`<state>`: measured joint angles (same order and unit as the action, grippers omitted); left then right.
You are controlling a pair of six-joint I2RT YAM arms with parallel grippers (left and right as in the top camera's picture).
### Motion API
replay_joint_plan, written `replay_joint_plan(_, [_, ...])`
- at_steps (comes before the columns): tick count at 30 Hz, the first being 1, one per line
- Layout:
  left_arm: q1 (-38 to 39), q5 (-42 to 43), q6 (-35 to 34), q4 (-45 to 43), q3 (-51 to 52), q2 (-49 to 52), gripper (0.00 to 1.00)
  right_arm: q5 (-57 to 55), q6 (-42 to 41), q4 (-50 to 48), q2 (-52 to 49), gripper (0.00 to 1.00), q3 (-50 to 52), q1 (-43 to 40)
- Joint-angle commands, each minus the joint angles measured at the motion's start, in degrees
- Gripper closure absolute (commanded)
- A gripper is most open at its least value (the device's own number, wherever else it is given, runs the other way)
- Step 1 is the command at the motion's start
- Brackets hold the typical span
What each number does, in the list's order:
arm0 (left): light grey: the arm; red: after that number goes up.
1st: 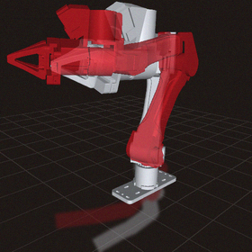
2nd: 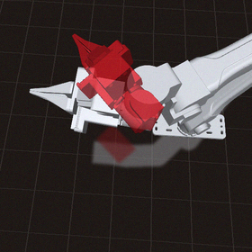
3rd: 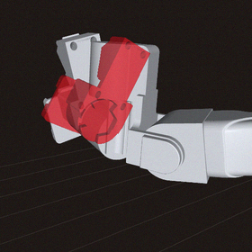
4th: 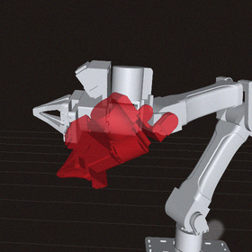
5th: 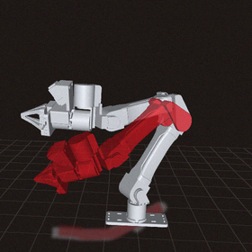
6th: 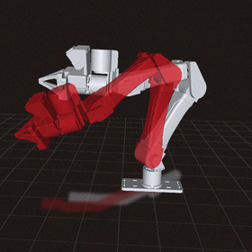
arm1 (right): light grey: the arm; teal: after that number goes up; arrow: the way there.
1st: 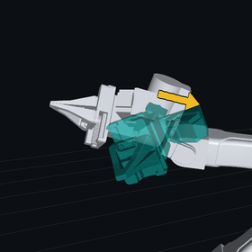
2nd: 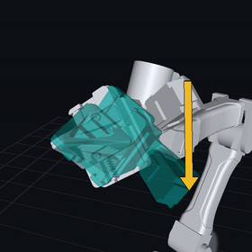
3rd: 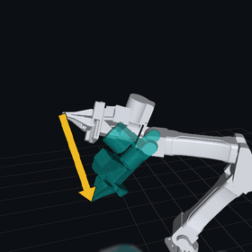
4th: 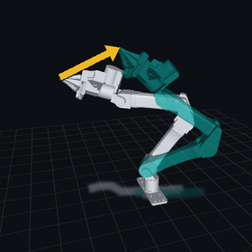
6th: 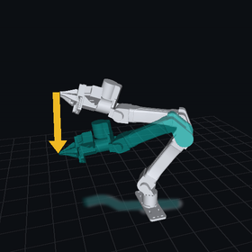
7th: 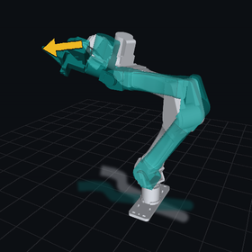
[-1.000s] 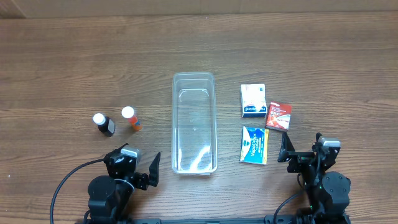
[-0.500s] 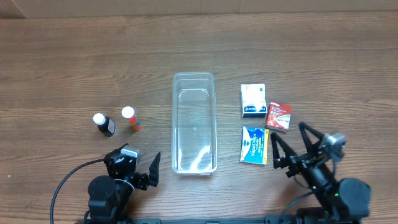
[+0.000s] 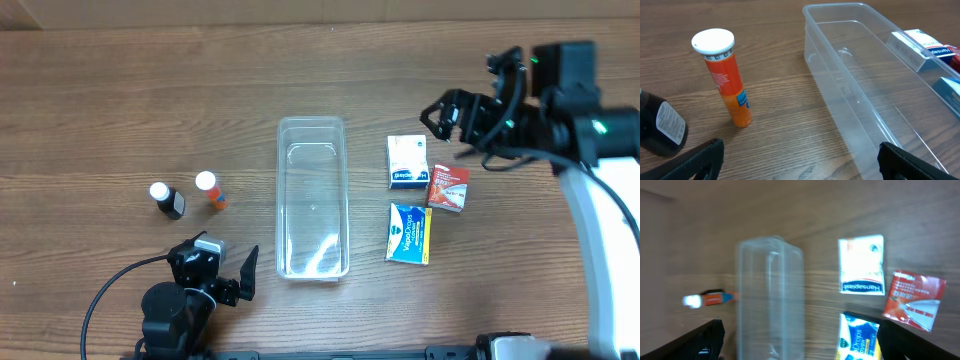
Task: Pack container
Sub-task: 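Reach the right gripper to the white Hansaplast box and grasp it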
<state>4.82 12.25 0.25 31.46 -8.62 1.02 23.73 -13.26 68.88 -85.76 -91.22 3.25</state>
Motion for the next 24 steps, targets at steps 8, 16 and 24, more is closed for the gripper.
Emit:
replay_joint_plan(8, [-0.3, 0.7, 1.3, 0.0, 0.0, -0.1, 0.0, -19.6, 1.4, -3.9, -24.8, 0.0, -1.5, 8.8])
replay_joint_plan(16, [-0.3, 0.7, 1.3, 0.0, 0.0, 0.0, 0.0, -18.5, 1.3, -6.6, -34.2, 0.0, -0.4, 9.1])
replay_joint_plan(24, [-0.3, 0.7, 1.3, 0.0, 0.0, 0.0, 0.0, -18.8, -1.6, -11.2, -35.2, 0.04, 1.3, 9.8])
